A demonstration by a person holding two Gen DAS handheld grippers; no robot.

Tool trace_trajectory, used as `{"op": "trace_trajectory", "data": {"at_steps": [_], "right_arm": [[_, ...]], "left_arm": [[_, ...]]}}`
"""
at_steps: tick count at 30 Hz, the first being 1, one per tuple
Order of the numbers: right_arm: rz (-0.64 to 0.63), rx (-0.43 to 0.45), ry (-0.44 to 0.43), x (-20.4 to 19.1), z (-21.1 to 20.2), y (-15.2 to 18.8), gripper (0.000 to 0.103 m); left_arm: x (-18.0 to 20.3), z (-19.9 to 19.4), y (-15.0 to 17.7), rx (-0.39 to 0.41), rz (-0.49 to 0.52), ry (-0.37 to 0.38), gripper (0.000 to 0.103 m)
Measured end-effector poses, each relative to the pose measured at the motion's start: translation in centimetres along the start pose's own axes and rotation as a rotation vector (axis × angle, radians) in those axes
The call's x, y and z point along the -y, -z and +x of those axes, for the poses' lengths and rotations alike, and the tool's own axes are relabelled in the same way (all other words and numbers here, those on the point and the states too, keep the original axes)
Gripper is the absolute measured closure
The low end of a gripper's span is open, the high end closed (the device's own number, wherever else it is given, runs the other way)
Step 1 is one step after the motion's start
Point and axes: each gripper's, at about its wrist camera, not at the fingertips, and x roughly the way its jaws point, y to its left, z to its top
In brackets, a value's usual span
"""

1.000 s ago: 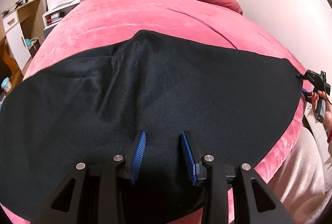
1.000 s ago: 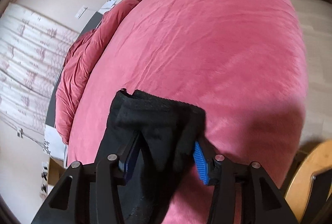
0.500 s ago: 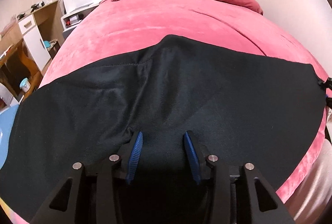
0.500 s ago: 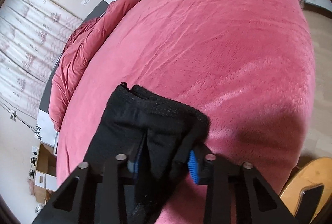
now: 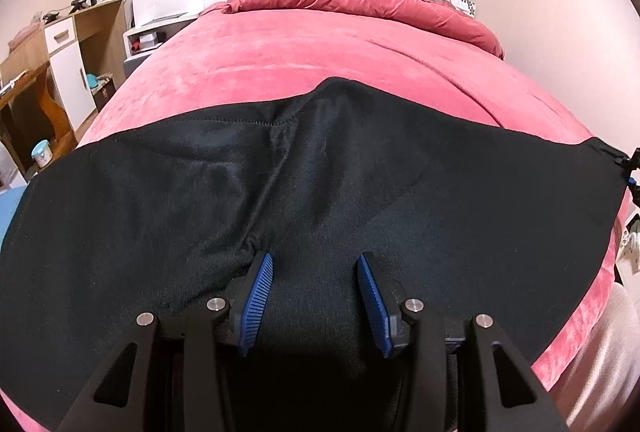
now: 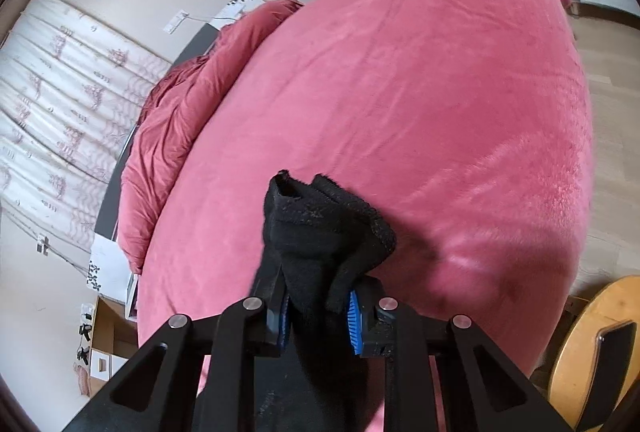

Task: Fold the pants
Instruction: 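Grasp the black pant leg hems with the right gripper and lift them, then carry the held hems over toward the waistband held by the left gripper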

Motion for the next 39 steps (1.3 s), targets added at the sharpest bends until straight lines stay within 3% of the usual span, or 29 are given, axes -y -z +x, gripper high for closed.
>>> {"op": "trace_trajectory", "data": {"at_steps": [7,17,23,27,32,39], "right_arm": [[-0.151,0.059,-0.035,-6.4,-4.1,2.0,0.081],[-0.352,0.092,-0.066,-14.8,-8.5,7.2,0.082],[-0.482,0.099,-0.086,-18.9,-10.3,11.2,0.082],[-0.536,0.080,-0.126,-20.9,-11.0,13.9,0.082],[-0.620,0.054,-0.179,-23.0,-11.2,18.3,0.082],[-0.791,-0.081,-0.213,-24.8,-8.6,27.1,0.082]], "left_arm": [[-0.1,-0.1,-0.5,-0.040,0.017,0.010,0.058],[-1.2,-2.1,-0.5,-0.060,-0.057,0.067,0.058],[-2.1,-4.0,-0.1,0.012,-0.089,0.065,0.058],[-2.9,-4.9,0.0,0.044,-0.110,0.059,0.058],[-4.1,-4.1,0.3,-0.005,-0.164,0.070,0.058],[-5.0,-4.9,0.2,-0.012,-0.235,0.093,0.057]]}}
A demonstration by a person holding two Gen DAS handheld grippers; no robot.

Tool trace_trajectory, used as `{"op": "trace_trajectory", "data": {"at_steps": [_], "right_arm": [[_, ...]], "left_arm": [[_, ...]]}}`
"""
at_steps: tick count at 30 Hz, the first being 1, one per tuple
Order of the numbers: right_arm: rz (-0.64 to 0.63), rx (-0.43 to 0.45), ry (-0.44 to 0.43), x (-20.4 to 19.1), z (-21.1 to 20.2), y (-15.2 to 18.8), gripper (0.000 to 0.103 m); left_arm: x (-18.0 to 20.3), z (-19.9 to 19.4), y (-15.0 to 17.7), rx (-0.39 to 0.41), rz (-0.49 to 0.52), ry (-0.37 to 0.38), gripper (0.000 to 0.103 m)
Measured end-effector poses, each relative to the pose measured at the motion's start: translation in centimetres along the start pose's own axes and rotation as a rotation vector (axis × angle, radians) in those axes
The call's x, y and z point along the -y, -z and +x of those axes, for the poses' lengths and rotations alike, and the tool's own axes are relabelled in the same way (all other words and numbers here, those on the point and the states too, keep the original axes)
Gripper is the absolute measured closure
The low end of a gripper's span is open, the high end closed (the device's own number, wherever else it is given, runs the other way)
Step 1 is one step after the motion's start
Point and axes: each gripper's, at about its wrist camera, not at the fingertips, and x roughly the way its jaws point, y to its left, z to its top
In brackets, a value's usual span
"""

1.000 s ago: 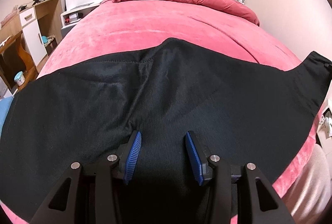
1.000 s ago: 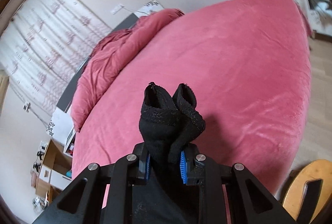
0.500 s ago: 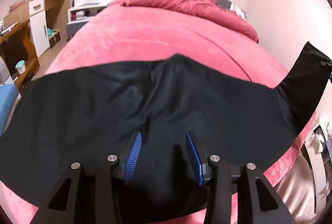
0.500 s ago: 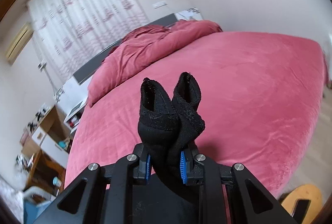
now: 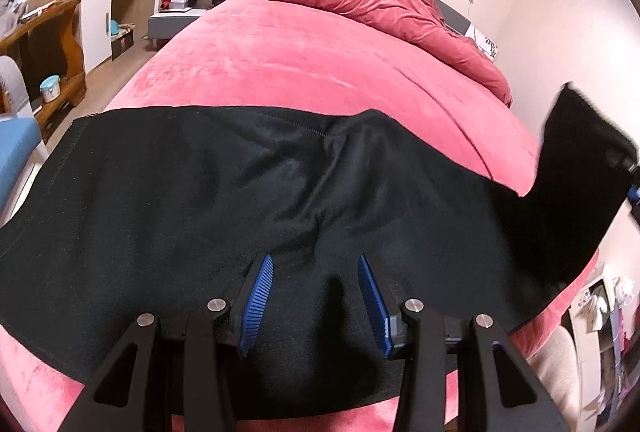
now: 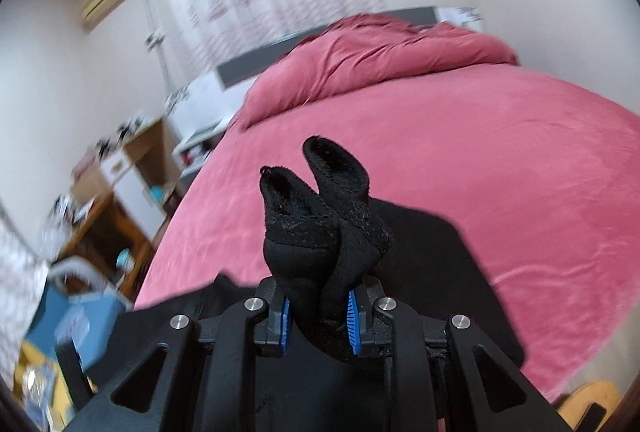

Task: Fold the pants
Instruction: 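Carry the held hems over toward the waistband held by the left gripper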

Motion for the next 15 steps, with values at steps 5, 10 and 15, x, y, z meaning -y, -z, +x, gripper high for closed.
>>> {"op": "trace_trajectory", "data": {"at_steps": [5,10,15], "right_arm": [[-0.107,-0.064,-0.014,-3.4,2.8,3.4,0.081],[-0.164,-0.124,-0.030,-4.7,4.9,6.5,0.081],[-0.199,-0.220,-0.023,-4.7,6.9,9.0,0.066]], "left_arm": [[0.4,-0.8,0.0,0.008,0.008,0.048,0.057],[1.1,-1.3,-0.1,0.007,0.019,0.115,0.057],[2.2,-0.9,-0.2,-0.023,0.025,0.165,0.058]]}}
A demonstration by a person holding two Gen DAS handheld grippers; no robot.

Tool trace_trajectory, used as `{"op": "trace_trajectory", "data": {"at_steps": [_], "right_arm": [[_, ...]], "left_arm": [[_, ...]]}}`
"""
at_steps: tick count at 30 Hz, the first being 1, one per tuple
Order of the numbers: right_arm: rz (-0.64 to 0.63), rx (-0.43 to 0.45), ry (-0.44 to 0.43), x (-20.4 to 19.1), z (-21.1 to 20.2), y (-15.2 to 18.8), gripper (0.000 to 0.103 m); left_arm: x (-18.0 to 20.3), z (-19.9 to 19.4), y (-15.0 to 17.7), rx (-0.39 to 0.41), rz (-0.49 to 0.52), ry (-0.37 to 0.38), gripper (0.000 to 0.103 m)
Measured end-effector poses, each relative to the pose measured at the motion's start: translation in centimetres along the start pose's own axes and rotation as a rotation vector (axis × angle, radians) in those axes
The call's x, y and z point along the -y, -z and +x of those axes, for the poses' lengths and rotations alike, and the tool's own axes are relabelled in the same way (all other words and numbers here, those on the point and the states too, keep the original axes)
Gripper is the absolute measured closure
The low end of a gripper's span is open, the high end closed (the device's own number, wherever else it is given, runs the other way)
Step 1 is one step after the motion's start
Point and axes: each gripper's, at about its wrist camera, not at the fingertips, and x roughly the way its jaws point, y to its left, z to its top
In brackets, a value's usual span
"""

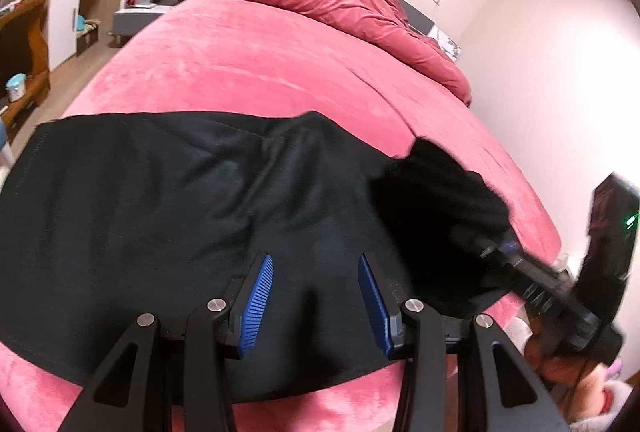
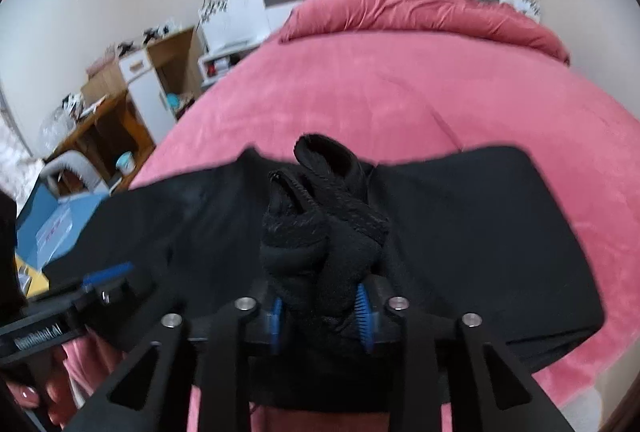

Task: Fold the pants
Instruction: 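Carry the held hems over toward the waistband held by the left gripper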

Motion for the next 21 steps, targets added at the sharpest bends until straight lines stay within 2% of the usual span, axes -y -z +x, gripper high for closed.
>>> {"op": "trace_trajectory", "data": {"at_steps": [1,3,4,7,9,11,13,14,16,17,18,19,21], "right_arm": [[0.002,-0.013,-0.017,0.1,0.2,0.4,0.061],[0.019,-0.025,-0.073,0.5,0.2,1.1,0.037],[0.031,-0.024,-0.103,0.8,0.1,1.2,0.034],[0.074,0.004,-0.186,2.2,-1.3,1.8,0.033],[0.113,0.061,-0.204,3.6,-2.6,2.0,0.033],[0.171,0.138,-0.151,5.8,-4.0,2.4,0.033],[0.248,0.196,-0.062,8.4,-5.1,2.7,0.033],[0.282,0.208,0.005,9.7,-5.5,2.9,0.034],[0.300,0.188,0.115,11.6,-5.5,2.9,0.050],[0.290,0.160,0.161,12.5,-5.3,2.8,0.072],[0.284,0.139,0.189,13.2,-5.2,2.8,0.081],[0.289,0.122,0.192,13.9,-5.0,2.8,0.083],[0.317,0.113,0.140,15.3,-5.0,2.9,0.083]], "left_arm": [[0.2,0.2,0.0,-0.008,0.001,0.010,0.057],[0.7,0.8,-0.2,-0.030,0.003,0.033,0.057],[0.9,1.1,-0.2,-0.039,0.002,0.044,0.057],[1.8,1.8,-0.4,-0.062,0.001,0.067,0.057],[2.6,2.2,-0.6,-0.067,0.011,0.083,0.055],[3.5,3.0,-0.9,-0.095,0.013,0.105,0.052],[4.2,3.8,-1.2,-0.114,0.011,0.120,0.049],[4.6,4.6,-1.4,-0.134,0.009,0.126,0.049],[5.1,6.0,-1.8,-0.160,0.001,0.117,0.048],[5.4,6.7,-2.1,-0.168,-0.005,0.117,0.048],[5.6,7.2,-2.2,-0.175,-0.010,0.115,0.048],[5.7,7.7,-2.4,-0.182,-0.018,0.114,0.048],[5.9,8.9,-2.7,-0.201,-0.046,0.127,0.049]]}}
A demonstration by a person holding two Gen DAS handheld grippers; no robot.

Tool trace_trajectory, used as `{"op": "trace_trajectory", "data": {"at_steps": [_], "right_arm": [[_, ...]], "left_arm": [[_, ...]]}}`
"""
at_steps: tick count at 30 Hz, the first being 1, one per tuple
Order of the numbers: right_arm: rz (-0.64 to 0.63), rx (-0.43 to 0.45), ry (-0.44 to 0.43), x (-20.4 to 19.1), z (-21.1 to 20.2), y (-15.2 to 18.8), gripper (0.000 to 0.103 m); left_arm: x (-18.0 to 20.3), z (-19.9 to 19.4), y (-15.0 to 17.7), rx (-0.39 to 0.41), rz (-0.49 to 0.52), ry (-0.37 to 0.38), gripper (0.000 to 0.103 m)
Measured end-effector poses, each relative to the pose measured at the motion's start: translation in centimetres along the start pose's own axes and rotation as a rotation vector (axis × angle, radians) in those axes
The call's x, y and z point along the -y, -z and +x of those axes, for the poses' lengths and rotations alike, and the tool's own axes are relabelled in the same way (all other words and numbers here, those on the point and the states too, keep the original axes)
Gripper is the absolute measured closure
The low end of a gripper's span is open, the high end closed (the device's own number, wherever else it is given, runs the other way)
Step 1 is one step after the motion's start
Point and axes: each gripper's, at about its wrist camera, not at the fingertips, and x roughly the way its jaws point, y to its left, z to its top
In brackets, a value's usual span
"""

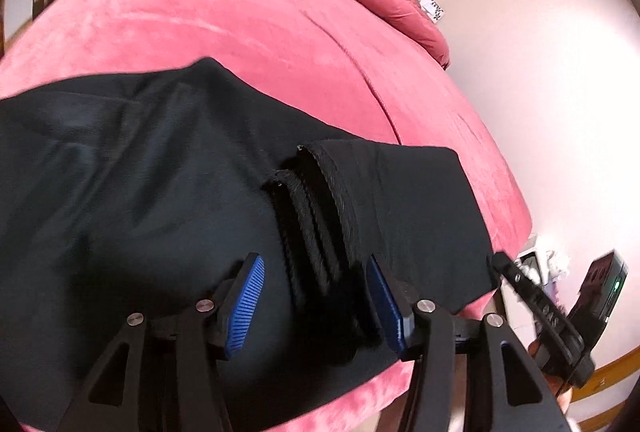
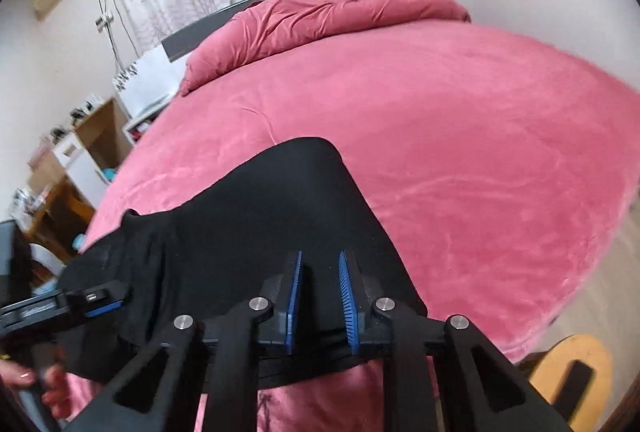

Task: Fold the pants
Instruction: 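Carry the held hems over toward the waistband held by the left gripper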

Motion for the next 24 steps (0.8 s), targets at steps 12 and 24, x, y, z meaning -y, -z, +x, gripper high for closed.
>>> {"op": "trace_trajectory", "data": {"at_steps": [12,24], "right_arm": [[0.082,-0.074,0.035,4.3,0.6,-0.4,0.083],[-0.007,-0.108,0.035,2.5,1.3,0.1,0.083]], "left_arm": [[0.2,1.6,-1.0,-0.016,-0.075,0.077,0.089],[-0.9,-2.6,0.1,0.075,-0.005,0.039,0.090]]}}
